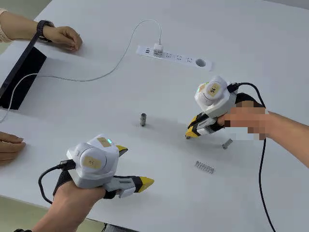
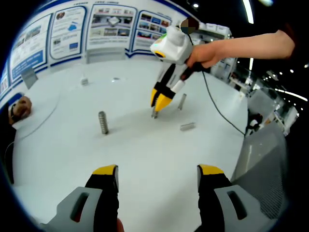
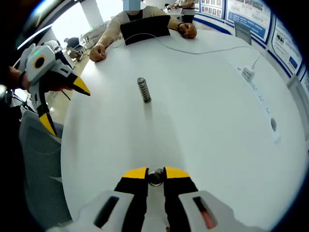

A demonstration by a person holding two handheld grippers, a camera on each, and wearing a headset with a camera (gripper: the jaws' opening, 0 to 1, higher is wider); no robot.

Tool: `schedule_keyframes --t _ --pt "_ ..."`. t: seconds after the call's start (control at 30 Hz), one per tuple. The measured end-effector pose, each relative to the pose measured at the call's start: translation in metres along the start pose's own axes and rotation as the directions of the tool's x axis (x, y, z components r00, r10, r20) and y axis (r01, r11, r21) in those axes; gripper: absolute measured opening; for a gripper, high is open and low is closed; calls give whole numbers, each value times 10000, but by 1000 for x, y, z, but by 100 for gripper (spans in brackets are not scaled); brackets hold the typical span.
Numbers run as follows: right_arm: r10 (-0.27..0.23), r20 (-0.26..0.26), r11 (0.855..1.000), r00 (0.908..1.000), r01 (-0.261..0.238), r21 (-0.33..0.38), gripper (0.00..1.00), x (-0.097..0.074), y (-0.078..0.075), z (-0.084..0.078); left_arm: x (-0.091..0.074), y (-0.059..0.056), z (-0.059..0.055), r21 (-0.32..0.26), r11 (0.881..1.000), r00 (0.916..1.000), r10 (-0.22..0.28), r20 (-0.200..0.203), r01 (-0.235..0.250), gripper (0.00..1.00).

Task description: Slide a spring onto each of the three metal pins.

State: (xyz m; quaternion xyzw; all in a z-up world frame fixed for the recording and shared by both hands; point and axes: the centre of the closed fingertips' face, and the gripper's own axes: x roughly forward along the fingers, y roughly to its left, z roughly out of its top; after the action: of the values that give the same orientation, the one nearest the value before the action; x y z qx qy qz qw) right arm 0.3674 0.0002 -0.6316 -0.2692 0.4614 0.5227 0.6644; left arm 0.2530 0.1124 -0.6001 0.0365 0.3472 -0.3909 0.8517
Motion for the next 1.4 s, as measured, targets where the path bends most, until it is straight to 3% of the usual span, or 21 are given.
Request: schedule_keyframes --t 0.4,0.53,0.9,1.4 --pt "-50 -43 10000 10000 50 40 14 5 1 -4 -3 1 -3 -60 10000 10000 61 -29 -61 67" --pt "-140 -94 9999 9999 140 1 20 3 1 -4 -3 0 -3 -65 10000 10000 56 -17 -56 67" --pt "-437 158 9990 9989 437 11 29 -9 -3 -11 -4 -3 -1 -40 10000 10000 34 15 -34 67" --pt "-970 858 9946 9916 934 446 42 -32 9 -15 -7 -7 4 134 9999 10000 30 -13 -30 67"
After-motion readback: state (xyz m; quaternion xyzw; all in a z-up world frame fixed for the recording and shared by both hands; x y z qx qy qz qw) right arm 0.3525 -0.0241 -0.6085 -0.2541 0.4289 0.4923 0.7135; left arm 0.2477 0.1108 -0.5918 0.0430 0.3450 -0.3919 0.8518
